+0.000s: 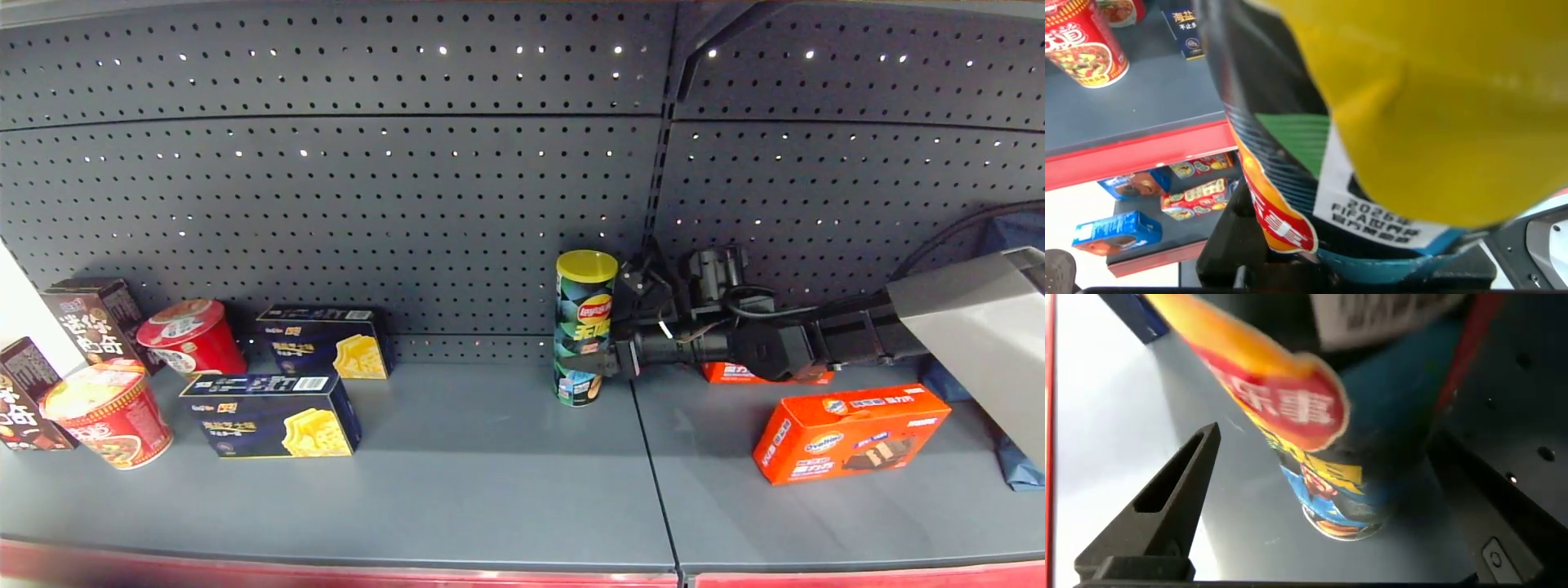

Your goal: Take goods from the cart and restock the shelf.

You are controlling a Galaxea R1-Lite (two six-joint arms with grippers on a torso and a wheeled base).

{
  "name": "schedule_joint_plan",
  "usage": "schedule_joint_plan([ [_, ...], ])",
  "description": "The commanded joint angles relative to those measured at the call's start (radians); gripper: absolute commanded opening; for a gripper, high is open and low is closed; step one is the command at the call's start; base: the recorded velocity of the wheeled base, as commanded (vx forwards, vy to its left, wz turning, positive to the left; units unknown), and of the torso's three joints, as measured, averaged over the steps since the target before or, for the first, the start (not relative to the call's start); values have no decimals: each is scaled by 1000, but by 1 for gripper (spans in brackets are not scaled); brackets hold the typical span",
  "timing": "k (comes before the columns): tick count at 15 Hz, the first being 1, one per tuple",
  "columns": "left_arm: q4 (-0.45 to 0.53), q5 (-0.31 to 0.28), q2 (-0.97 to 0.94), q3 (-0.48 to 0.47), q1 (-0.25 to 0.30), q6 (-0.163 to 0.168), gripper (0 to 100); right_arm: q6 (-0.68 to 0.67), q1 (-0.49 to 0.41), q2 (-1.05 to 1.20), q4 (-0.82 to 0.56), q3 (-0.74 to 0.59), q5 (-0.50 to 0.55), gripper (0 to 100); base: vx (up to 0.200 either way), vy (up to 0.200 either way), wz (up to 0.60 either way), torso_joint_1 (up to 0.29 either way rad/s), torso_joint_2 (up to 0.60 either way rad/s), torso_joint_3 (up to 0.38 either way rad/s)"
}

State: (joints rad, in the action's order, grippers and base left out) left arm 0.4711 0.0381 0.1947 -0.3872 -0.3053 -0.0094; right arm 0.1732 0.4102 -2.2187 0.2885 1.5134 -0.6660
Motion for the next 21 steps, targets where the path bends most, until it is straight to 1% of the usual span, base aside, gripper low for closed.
schedule_joint_plan([
  [1,0,0,2,4,0,0,0,2,4,-29,3,11,19,100,0,0,0,0,0,0],
  [4,1,0,2,4,2,-1,0,-6,16,-61,57,14,31,100,0,0,0,0,0,0],
  [7,3,2,0,7,5,-1,0,-8,29,-78,74,14,31,100,0,0,0,0,0,0],
  [9,3,2,0,8,5,-1,0,-9,32,-78,74,14,39,100,0,0,0,0,0,0],
  [13,3,2,0,16,3,-1,0,-9,32,-78,69,2,103,100,0,0,0,0,0,0],
  [14,3,2,0,16,3,-1,0,-9,30,-76,69,-2,108,100,0,0,0,0,0,0],
  [16,3,2,0,19,5,-15,0,-9,24,-76,69,-4,109,100,0,0,0,0,0,0],
  [18,3,2,0,21,3,-15,0,-8,22,-72,69,-7,128,100,0,0,0,0,0,0],
  [21,3,2,0,25,3,-15,0,-9,21,-76,72,-7,124,100,0,0,0,0,0,0],
])
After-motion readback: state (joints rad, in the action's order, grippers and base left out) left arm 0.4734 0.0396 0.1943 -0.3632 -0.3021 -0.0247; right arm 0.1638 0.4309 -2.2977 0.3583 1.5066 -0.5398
